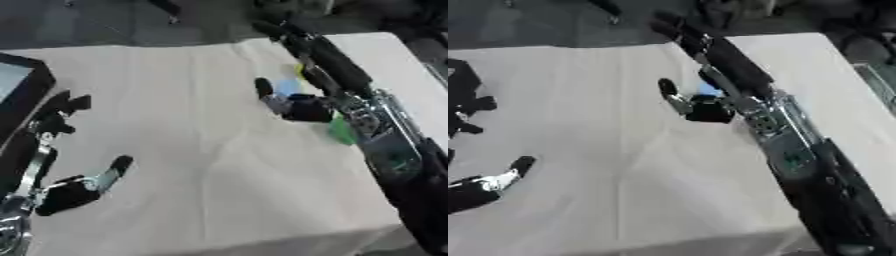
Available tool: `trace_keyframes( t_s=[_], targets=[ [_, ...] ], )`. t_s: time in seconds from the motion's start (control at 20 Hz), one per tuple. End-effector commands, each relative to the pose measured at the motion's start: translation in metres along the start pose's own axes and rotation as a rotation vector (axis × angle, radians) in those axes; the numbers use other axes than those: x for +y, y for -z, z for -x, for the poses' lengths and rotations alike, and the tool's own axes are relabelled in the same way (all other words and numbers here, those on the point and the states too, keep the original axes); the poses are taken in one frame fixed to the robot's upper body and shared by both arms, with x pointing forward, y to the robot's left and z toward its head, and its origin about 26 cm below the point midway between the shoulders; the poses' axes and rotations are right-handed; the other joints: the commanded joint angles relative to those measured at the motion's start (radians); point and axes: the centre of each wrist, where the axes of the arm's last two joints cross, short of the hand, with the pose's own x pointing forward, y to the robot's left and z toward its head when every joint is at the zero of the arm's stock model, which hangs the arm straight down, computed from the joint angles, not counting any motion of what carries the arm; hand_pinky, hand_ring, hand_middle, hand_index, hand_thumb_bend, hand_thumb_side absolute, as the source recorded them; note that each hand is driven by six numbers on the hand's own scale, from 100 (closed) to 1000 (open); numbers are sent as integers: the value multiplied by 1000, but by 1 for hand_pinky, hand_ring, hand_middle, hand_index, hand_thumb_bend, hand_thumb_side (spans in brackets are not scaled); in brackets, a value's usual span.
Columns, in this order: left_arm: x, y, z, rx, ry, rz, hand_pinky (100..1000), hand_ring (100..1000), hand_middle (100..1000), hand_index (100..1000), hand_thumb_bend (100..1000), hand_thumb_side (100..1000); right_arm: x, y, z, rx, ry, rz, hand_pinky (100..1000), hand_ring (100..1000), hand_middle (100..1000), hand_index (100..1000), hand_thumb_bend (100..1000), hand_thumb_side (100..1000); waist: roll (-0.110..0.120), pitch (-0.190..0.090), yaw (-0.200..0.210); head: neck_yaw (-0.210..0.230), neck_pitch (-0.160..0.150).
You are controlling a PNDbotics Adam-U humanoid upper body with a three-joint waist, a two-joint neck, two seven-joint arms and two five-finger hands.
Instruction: Pick up the objects with one hand, pass them to the other hand, and then place them into the box on the other side of the table.
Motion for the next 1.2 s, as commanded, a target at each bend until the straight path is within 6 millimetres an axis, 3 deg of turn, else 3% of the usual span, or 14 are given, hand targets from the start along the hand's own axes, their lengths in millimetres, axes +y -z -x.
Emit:
trace_keyframes(
  t_s=[0.05,0.35,0.55,0.7,0.85,0.9,1.05,1.2],
  targets=[
    [5,1,-2,-11,16,-20,689,1000,795,927,500,483,-9,1,2,-1,-31,18,829,923,996,1000,100,100,0,-20,0,-5,-3],
    [4,1,-2,-10,12,-15,689,1000,796,924,485,501,-17,-8,13,50,-65,-12,831,926,1000,1000,100,105,-2,-22,2,-14,-3],
    [3,-1,1,2,9,-7,689,1000,802,921,468,519,-27,-34,39,209,-79,-119,828,934,1000,1000,100,236,-8,-23,0,-26,-3],
    [2,-1,2,8,9,-8,689,1000,803,921,460,530,-34,-59,61,366,-34,-196,821,936,1000,1000,100,221,-13,-20,-3,-33,-3],
    [2,-1,2,9,9,-5,689,1000,804,921,459,531,-38,-68,69,426,-5,-223,821,936,1000,1000,100,226,-14,-19,-4,-35,-3],
    [1,-1,3,12,9,-4,691,1000,810,921,447,543,-38,-76,73,465,-1,-240,824,935,1000,1000,100,336,-14,-17,-7,-32,-3],
    [1,0,3,17,13,0,691,1000,811,921,443,545,-37,-103,85,586,3,-294,828,935,1000,1000,100,393,-14,-13,-10,-28,-3],
    [1,-1,4,23,13,0,691,1000,814,920,435,552,-35,-117,89,645,5,-328,833,938,1000,1000,100,468,-14,-12,-11,-29,-3]
  ],
)
